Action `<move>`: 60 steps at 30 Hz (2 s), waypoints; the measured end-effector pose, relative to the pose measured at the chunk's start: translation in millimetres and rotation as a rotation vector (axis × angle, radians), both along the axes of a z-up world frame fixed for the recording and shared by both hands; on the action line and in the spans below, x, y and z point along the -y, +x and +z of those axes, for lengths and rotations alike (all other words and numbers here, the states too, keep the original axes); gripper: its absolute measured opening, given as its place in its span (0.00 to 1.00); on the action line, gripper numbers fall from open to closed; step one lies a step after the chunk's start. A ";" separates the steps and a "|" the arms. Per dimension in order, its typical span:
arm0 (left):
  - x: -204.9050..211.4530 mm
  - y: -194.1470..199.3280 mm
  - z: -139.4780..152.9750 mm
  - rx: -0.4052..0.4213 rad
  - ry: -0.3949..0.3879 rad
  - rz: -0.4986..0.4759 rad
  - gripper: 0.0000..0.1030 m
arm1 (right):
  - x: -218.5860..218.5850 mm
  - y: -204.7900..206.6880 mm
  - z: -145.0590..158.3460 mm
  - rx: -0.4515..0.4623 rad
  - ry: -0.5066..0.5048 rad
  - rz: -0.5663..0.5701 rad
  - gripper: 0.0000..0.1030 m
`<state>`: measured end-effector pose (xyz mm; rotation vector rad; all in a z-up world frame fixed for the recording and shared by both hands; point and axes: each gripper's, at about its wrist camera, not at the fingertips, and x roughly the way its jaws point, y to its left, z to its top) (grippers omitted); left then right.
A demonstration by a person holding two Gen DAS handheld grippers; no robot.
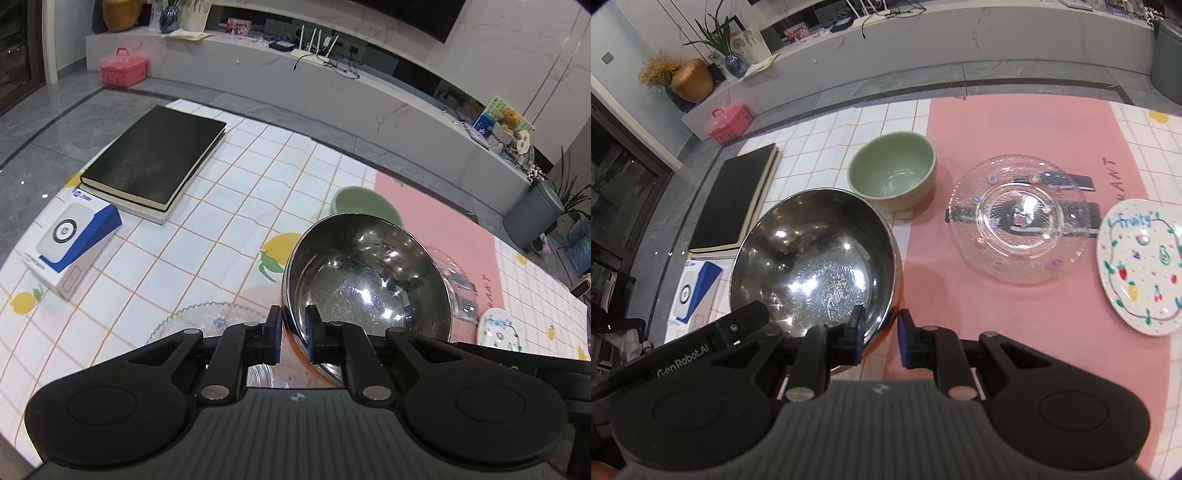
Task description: Organize plates and bowls
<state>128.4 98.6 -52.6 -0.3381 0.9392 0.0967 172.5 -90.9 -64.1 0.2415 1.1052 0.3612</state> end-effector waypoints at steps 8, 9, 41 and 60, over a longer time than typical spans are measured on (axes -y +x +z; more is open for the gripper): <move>20.9 -38.6 31.7 0.059 0.004 -0.018 0.13 | 33.7 -47.2 26.1 0.033 0.052 -0.023 0.16; 23.2 -43.2 35.2 0.067 0.002 -0.020 0.13 | 37.9 -53.2 29.2 0.040 0.058 -0.025 0.16; 53.7 -159.2 27.3 -0.002 -0.057 -0.117 0.14 | 109.4 -176.9 24.3 -0.034 0.120 0.011 0.16; 50.5 -164.5 6.5 -0.103 -0.063 -0.101 0.14 | 102.4 -171.7 -3.6 -0.125 0.115 0.026 0.15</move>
